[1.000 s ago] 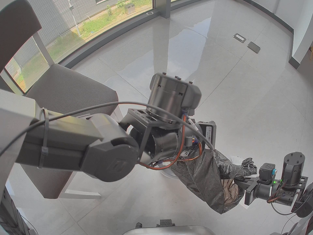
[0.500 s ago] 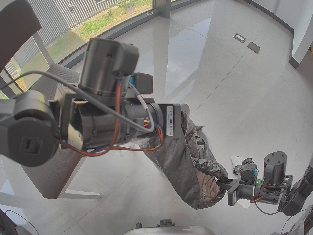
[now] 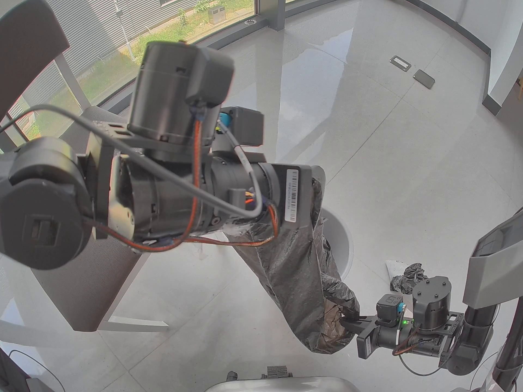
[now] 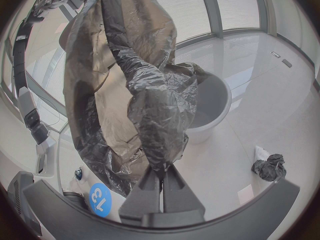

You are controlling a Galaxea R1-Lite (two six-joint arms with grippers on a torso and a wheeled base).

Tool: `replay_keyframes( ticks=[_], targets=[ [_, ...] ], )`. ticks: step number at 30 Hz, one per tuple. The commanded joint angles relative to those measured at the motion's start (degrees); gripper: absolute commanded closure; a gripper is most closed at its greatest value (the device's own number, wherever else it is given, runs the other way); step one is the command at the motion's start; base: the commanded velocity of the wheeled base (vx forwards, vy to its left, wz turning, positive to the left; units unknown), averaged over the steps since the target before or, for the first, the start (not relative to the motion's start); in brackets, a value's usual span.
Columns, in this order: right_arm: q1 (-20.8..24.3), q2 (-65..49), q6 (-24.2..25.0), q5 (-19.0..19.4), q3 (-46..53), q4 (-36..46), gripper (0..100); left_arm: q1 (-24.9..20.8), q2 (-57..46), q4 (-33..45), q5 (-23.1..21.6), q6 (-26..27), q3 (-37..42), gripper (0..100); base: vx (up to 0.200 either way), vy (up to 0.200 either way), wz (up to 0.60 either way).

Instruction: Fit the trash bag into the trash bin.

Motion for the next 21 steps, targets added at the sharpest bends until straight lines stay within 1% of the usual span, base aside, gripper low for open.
replay_keyframes(
  ticks=[1,4,6,11,15,18,21],
  targets=[
    [3.2,3.9,2.4,-0.2,3.1,-1.2,100,-1.4,5.4,2.2,0.1,0.1,-4.6,100,0.000,0.000,0.00],
    [3.8,3.2,2.4,-0.4,3.1,-1.2,100,-1.5,6.3,2.2,0.1,0.1,-5.2,100,0.000,0.000,0.00],
    [4.8,-1.3,2.6,0.1,3.1,-1.2,100,-1.4,6.6,2.3,0.1,0.0,-5.1,100,0.000,0.000,0.00],
    [5.6,-6.9,2.1,-0.4,3.1,-1.2,100,-0.4,6.9,1.7,0.1,-0.4,-5.3,100,0.000,0.000,0.00],
    [4.9,-9.4,1.8,-0.7,3.1,-1.2,100,1.1,8.1,0.5,-0.1,-0.5,-5.4,100,0.000,0.000,0.00],
    [3.6,-11.0,1.7,-0.7,3.1,1.5,100,2.7,9.6,-1.9,-0.2,-0.7,-4.8,100,0.000,0.000,0.00],
    [3.1,-12.6,1.8,-0.8,3.1,3.2,100,3.3,10.8,-2.7,-0.2,-1.0,-4.7,100,0.000,0.000,0.00]
  ],
)
